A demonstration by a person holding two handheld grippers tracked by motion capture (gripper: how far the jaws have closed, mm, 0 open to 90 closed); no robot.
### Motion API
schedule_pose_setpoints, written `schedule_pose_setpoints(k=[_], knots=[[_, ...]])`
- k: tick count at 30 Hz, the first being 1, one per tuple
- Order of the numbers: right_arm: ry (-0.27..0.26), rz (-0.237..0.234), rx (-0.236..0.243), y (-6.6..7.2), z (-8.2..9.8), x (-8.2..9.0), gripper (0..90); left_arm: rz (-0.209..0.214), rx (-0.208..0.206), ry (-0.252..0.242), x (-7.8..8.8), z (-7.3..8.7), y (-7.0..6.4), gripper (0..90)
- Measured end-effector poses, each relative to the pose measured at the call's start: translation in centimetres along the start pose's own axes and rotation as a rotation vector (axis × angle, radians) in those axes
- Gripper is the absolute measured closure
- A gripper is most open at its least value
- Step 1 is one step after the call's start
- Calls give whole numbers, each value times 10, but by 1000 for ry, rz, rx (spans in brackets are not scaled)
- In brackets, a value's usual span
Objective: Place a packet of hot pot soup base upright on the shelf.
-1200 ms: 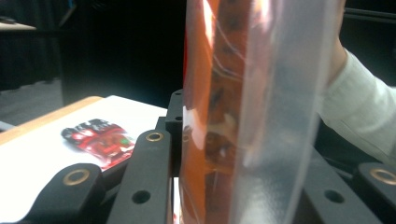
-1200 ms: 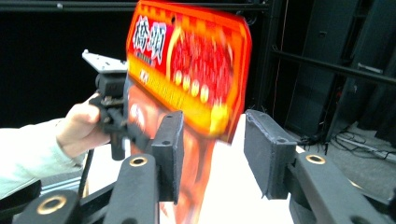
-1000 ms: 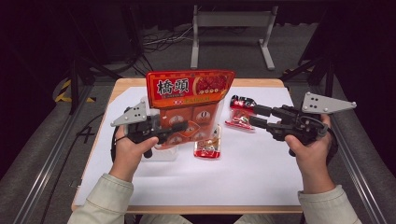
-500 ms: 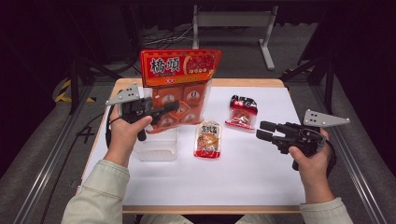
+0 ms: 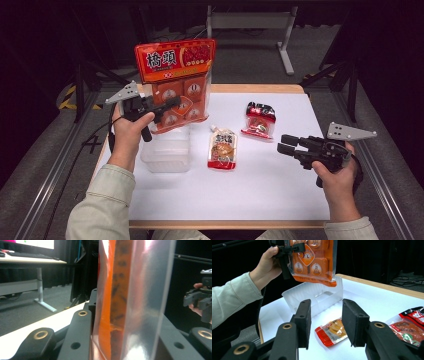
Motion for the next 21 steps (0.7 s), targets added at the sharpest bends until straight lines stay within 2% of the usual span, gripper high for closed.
schedule_pose_setpoints(k=[3, 9, 11, 17, 21], knots=[[3, 5, -2, 1, 2, 2, 603, -34, -15, -1, 2, -2, 9, 710], [7, 12, -7, 2, 5, 7, 607, -70, -22, -10, 3, -2, 22, 709], [6, 15, -8, 2, 6, 9, 608, -85, -2, -15, 2, 1, 31, 710], [2, 18, -16, 3, 8, 13, 610, -119, 6, -9, 3, 9, 45, 709], [8, 13, -20, 3, 9, 14, 612, -150, 11, -23, 7, 13, 54, 709]])
Point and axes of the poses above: each handheld gripper's, and its own axes: x roughly backward along the jaws, z roughly out of its underside, y roughly to its left, the point moved 6 cm from there along -x, roughly forward along the jaws, and after that the axes turned 2 degrees about y, right-handed, at the moved point
